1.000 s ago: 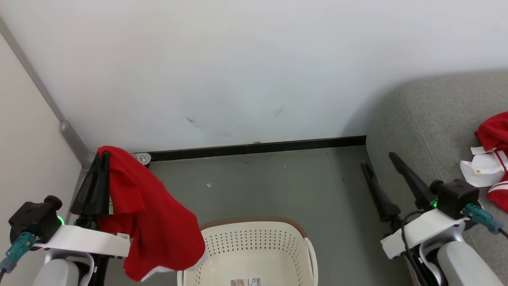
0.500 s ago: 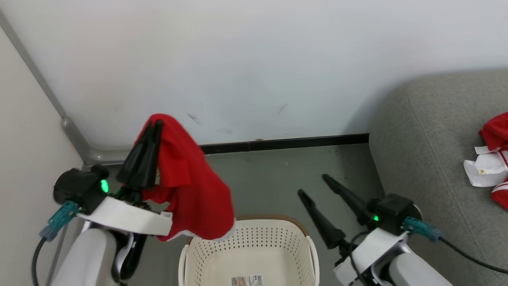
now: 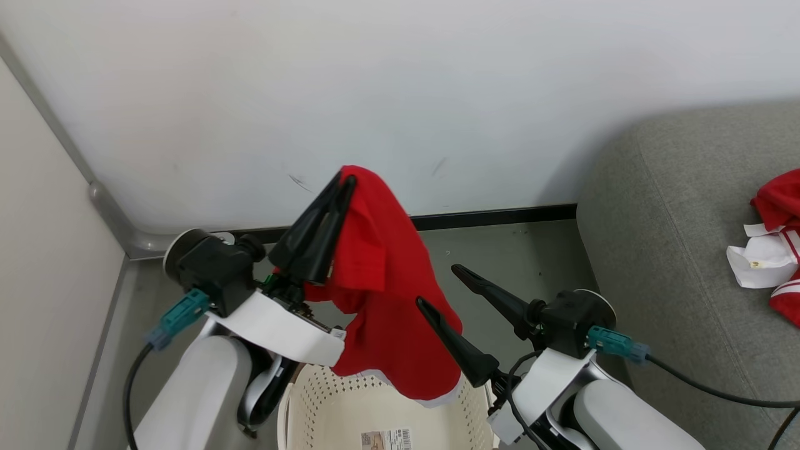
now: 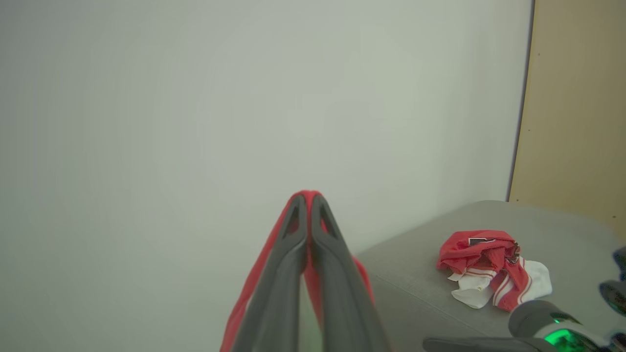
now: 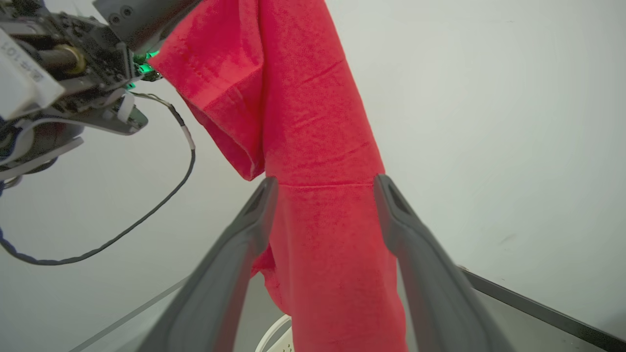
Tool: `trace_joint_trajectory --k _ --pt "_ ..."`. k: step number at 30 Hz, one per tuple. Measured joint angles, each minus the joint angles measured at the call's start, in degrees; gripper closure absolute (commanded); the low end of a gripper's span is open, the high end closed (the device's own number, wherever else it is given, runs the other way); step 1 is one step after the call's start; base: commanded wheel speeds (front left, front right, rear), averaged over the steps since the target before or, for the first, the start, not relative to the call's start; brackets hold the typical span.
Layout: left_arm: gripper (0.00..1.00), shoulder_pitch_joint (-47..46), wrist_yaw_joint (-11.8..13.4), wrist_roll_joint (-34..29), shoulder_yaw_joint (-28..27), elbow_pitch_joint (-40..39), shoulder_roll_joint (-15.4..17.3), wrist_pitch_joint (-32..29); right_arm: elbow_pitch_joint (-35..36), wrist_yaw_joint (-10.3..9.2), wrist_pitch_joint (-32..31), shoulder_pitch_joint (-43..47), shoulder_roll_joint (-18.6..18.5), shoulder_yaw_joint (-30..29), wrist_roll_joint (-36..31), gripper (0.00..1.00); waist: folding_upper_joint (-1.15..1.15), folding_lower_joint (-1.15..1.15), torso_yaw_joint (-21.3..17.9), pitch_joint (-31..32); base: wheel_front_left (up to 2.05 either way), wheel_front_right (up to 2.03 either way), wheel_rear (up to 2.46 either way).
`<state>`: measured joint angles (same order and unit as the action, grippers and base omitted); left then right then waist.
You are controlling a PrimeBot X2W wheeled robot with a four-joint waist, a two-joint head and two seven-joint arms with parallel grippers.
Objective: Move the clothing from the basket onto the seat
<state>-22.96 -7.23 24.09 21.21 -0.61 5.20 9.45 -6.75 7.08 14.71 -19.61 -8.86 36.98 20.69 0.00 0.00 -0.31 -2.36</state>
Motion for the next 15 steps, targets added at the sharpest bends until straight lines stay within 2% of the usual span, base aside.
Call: trace_joint_trajectory --k 12,14,15 --pt "1.0 -2.42 0.0 0.59 5.86 -1.55 -1.13 -0.82 -3.24 0.0 0.0 -2.16 0.0 0.8 1.03 0.0 0.0 0.0 -0.04 0.51 0.0 0.0 0.0" --pt "1.0 -2.43 0.0 0.6 6.33 -1.57 -1.13 -0.82 -3.87 0.0 0.0 -2.14 0.02 1.08 1.04 0.69 0.0 0.0 -0.01 0.67 0.0 0.0 0.0" --pt "1.0 -2.43 0.0 0.6 6.46 -1.57 -1.13 -0.83 -4.06 0.0 0.0 -2.15 0.04 1.12 1.05 1.0 0.0 0.0 0.01 0.76 0.0 0.0 0.0"
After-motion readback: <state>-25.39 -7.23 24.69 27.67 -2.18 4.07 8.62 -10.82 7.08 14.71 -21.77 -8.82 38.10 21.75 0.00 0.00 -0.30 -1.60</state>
